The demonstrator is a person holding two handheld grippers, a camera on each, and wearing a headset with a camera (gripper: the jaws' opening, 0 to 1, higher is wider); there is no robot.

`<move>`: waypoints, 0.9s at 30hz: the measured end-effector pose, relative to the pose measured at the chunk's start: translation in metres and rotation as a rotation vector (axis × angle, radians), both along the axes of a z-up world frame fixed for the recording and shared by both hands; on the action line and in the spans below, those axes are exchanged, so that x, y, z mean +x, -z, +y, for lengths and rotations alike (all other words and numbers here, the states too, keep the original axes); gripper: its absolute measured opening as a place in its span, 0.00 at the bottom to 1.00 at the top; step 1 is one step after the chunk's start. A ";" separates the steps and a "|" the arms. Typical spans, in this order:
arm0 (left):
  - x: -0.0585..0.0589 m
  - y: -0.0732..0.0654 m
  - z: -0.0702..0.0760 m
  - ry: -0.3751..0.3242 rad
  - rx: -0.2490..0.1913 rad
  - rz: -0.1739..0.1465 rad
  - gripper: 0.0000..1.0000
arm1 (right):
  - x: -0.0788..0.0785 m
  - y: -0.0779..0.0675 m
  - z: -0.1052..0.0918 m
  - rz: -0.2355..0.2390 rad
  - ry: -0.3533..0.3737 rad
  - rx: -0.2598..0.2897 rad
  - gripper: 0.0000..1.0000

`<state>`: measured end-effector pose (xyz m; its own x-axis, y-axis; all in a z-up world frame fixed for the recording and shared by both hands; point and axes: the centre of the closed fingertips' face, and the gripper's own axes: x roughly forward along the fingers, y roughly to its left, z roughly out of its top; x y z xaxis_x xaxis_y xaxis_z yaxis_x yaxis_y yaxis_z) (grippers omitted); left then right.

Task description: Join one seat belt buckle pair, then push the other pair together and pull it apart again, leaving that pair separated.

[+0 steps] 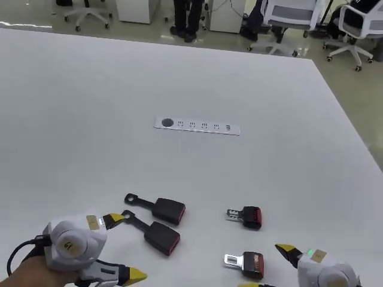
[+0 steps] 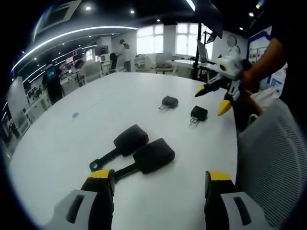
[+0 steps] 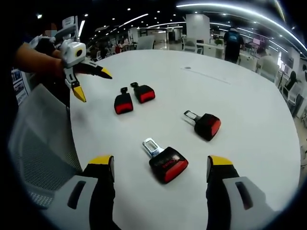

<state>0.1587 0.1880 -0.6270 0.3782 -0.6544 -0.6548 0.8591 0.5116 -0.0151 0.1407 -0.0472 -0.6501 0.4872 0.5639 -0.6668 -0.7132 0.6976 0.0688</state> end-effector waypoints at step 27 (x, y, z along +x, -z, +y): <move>0.022 0.043 -0.040 0.437 0.201 0.030 0.67 | 0.009 0.023 0.002 0.101 -0.276 -0.081 0.71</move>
<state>0.1807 0.1481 -0.6699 0.0752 -0.6073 -0.7909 0.9950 0.0981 0.0193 0.1498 -0.0447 -0.6730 0.2515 0.6087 -0.7525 -0.8691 0.4842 0.1012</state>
